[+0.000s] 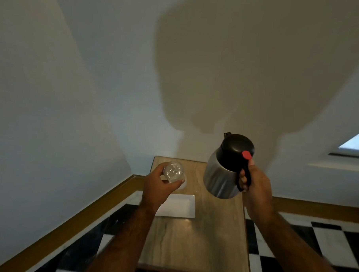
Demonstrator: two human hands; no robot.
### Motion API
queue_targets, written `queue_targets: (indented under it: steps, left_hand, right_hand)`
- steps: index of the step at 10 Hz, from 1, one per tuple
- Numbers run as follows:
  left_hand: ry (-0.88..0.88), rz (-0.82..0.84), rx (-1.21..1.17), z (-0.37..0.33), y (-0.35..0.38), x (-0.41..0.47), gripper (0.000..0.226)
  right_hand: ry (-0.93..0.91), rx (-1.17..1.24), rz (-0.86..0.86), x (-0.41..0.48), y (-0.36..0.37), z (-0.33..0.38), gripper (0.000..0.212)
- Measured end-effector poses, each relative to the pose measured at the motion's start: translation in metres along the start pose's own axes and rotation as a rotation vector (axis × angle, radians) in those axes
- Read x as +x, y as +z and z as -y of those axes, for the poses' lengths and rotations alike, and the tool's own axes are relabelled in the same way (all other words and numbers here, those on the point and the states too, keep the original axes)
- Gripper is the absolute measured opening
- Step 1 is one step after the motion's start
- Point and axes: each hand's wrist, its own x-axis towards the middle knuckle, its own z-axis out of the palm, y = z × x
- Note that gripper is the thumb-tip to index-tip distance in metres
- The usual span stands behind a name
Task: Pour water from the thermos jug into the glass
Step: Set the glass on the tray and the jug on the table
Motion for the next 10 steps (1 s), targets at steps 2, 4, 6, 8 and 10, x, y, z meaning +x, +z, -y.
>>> queue_targets:
  steps: [2,4,6,8,10]
  left_hand:
    - [-0.023,0.065,0.132,0.072,0.04,0.014,0.063]
    - [-0.05,0.133,0.223,0.13,0.066,0.024,0.058]
    - [-0.191,0.285,0.277,0.207,0.098,0.033,0.052]
    - [-0.228,0.198,0.364,0.249,0.117,0.034,0.058]
    - [-0.289,0.202,0.377,0.275,0.134,0.041,0.059]
  right_hand:
    - [0.033,0.03,-0.039,0.032,-0.018,-0.084,0.037]
    - [0.063,0.045,-0.021,0.044,-0.032,-0.147,0.036]
    - [0.103,0.016,-0.01,0.063,-0.041,-0.224,0.039]
    - [0.141,0.002,-0.046,0.079,-0.049,-0.268,0.037]
    - [0.146,-0.043,-0.066,0.099,-0.052,-0.29,0.039]
